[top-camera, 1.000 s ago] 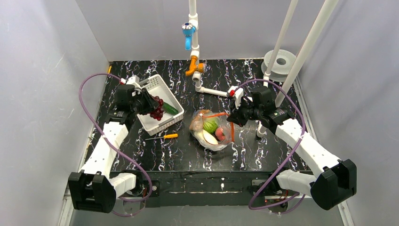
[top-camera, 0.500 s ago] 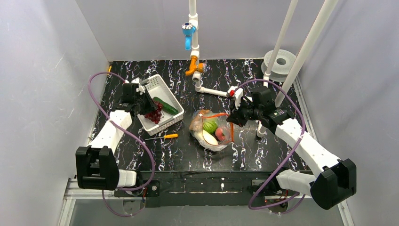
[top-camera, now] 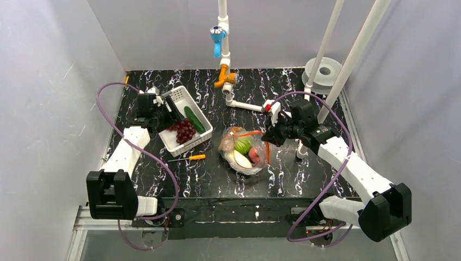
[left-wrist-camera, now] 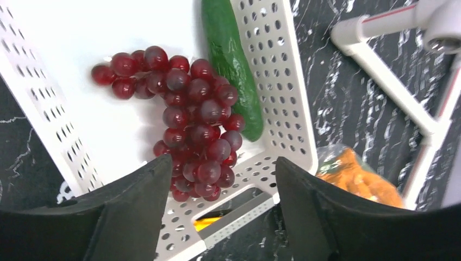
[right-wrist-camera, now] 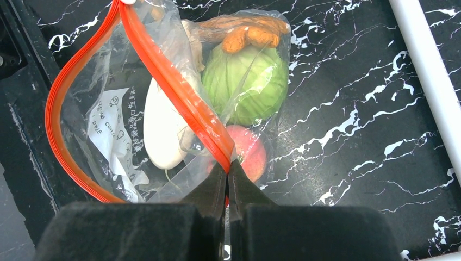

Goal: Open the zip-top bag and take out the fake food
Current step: Place the fake fruit in the bin, then pick up the fake vegetable from the zipper food storage bag.

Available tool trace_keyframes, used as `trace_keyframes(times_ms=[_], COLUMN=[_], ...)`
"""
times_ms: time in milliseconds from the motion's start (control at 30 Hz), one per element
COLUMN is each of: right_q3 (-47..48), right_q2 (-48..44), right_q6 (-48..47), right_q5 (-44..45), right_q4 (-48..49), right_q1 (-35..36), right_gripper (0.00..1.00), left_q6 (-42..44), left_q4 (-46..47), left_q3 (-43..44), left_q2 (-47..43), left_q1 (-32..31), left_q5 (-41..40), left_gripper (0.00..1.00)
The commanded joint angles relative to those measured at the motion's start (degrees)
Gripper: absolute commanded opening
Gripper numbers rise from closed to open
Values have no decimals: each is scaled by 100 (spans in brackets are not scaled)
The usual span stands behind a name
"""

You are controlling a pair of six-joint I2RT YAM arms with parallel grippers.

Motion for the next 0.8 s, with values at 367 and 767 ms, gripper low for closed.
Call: trace_keyframes(times_ms=[367, 767], right_q3=[27, 15], right_q2=[-34, -87], right_q6=[-96, -199], right_q5=[-384, -569], right_q4=[7, -68], right_q1=[-52, -53], right_gripper=[1, 1], left_q6=[-525, -1672], left_q4=[372, 848], left_q3=[-225, -1033], left_q2=[-1542, -2447], left_q1=[193, 196], left_q5=[902, 1808], left_gripper=[98, 98])
